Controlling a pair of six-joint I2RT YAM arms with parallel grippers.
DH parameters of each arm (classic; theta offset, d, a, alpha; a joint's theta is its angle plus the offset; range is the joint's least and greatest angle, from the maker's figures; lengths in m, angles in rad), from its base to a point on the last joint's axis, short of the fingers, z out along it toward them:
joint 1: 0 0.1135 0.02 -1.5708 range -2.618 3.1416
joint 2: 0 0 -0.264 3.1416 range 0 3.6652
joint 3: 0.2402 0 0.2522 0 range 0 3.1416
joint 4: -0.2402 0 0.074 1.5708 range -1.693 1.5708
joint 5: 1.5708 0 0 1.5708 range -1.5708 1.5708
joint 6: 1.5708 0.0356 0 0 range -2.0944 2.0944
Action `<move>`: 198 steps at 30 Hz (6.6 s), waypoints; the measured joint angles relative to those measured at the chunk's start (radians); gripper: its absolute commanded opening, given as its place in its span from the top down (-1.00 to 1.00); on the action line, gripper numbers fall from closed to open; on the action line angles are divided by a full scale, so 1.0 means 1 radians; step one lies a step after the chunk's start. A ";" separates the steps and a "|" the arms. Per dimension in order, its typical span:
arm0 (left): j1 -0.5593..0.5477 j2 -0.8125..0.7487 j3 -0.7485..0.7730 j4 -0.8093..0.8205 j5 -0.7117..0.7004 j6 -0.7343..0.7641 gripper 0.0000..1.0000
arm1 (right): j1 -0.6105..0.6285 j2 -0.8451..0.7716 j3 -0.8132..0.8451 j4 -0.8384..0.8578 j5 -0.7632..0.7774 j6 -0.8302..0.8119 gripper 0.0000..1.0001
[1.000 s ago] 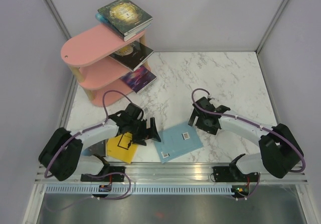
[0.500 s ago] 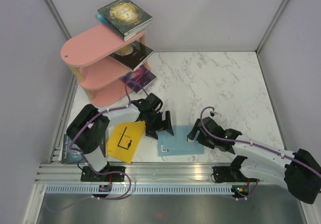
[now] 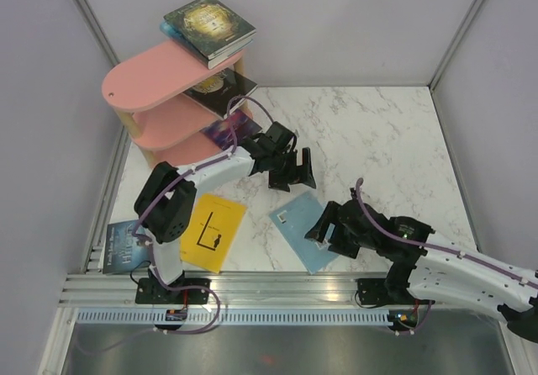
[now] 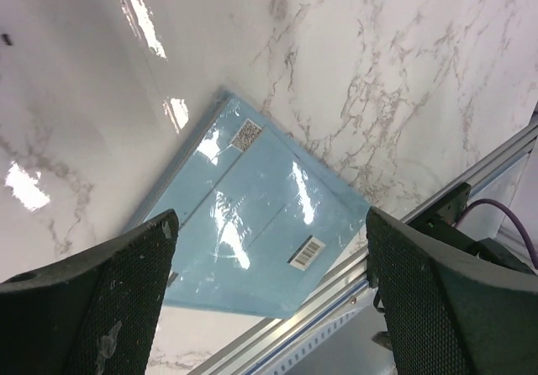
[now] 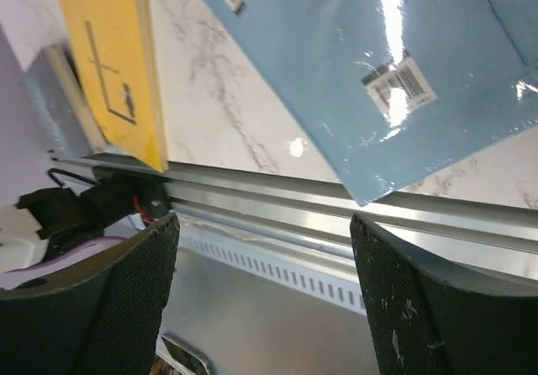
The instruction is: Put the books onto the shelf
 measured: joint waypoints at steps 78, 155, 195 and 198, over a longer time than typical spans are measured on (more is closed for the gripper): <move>0.050 -0.664 -0.656 0.367 -0.137 -0.643 0.95 | -0.726 -0.115 -0.104 0.217 -0.489 0.028 -0.96; 0.205 -1.212 -0.169 -0.715 -0.262 -0.211 -1.00 | -0.424 1.402 0.846 1.116 -0.049 0.282 1.00; 0.212 -1.159 -0.391 -0.797 -0.340 -0.274 -0.99 | -0.383 1.134 0.500 0.860 -0.137 0.091 -0.38; 0.268 -1.042 -0.463 -0.750 -0.325 -0.223 -1.00 | -0.312 1.058 0.411 0.846 -0.193 0.016 -0.39</move>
